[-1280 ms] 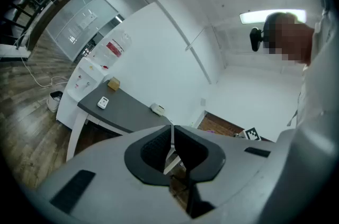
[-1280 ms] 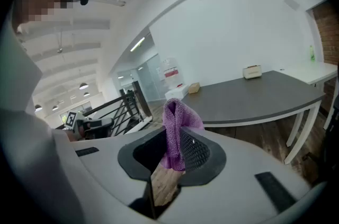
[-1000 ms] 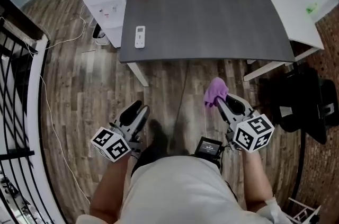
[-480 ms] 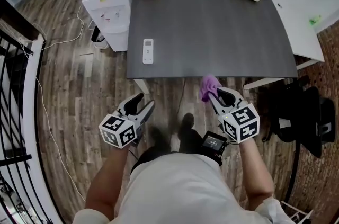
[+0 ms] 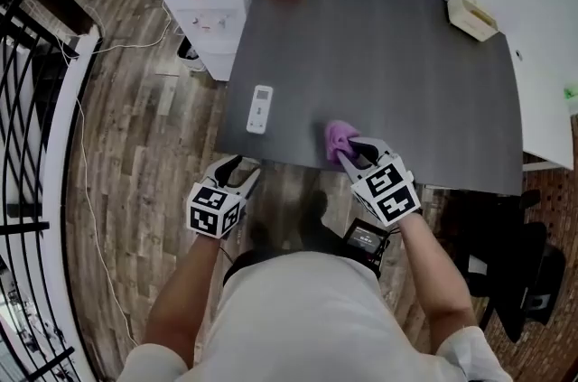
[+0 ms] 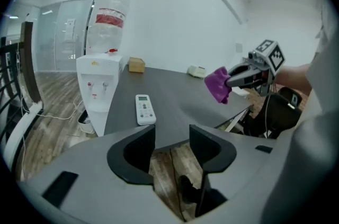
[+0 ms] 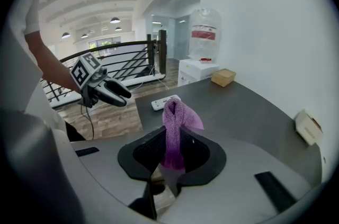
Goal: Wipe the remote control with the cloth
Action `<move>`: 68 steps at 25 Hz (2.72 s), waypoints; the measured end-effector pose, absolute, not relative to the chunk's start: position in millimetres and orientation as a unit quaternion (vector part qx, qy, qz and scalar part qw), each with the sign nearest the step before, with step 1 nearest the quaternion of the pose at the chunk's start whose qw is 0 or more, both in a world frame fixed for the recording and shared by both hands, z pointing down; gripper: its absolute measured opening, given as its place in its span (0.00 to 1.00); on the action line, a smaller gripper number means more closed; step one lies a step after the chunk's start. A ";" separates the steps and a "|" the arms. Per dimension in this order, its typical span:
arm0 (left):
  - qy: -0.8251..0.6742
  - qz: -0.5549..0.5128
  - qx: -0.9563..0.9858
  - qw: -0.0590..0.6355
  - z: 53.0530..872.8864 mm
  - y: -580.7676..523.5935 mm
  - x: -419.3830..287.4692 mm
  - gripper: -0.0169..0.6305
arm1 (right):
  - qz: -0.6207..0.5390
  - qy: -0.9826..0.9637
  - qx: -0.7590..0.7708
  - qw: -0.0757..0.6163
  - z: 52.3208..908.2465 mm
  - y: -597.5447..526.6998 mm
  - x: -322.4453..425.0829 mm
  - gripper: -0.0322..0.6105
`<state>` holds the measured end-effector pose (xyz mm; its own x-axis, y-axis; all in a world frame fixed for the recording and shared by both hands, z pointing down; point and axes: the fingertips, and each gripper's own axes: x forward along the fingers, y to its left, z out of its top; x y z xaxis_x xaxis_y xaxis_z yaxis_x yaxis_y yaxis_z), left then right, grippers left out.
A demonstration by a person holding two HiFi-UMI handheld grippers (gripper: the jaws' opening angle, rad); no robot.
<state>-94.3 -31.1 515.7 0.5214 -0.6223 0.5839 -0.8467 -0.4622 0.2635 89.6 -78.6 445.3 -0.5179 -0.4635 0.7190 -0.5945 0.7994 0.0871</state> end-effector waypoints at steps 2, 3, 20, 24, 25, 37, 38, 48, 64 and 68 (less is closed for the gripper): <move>-0.456 0.231 0.815 0.273 527.6 -42.2 -87.8 0.33 | 0.073 -0.872 0.270 0.401 456.0 -98.1 85.8 0.17; -0.461 0.243 0.809 0.272 531.8 -47.4 -85.3 0.33 | 0.068 -0.874 0.254 0.408 461.9 -106.2 82.2 0.17; -0.421 0.357 0.805 0.219 577.5 -105.9 -98.7 0.32 | -0.031 -0.837 0.129 0.531 521.4 -177.1 -25.7 0.17; -0.392 0.361 0.818 0.218 582.3 -110.6 -99.7 0.31 | -0.077 -0.817 0.130 0.556 519.6 -203.3 -53.1 0.17; -0.384 0.362 0.821 0.218 583.5 -111.3 -99.6 0.31 | -0.089 -0.813 0.131 0.561 518.9 -210.9 -60.7 0.17; -0.329 0.384 0.838 0.207 599.0 -112.7 -93.5 0.27 | -0.137 -0.771 0.048 0.620 563.4 -170.3 -99.6 0.16; -0.330 0.383 0.837 0.208 598.8 -112.6 -93.6 0.27 | -0.130 -0.773 0.046 0.619 562.3 -165.8 -100.8 0.16; -0.357 0.375 0.825 0.225 599.2 -115.4 -93.1 0.27 | 0.089 -0.829 0.066 0.549 554.6 -107.2 -104.4 0.16; -0.350 0.299 0.834 0.303 589.2 -115.5 -98.8 0.27 | 0.140 -0.833 0.160 0.511 543.4 -157.7 -76.5 0.16; -0.365 0.218 0.829 0.364 571.0 -134.2 -107.0 0.27 | 0.180 -0.833 0.180 0.491 561.8 -155.7 -67.3 0.16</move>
<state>-107.0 -134.2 571.0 0.6386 -0.4458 0.6272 -0.7635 -0.4687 0.4443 -67.3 -155.7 561.8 -0.4524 -0.1230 0.8833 -0.4767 0.8704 -0.1229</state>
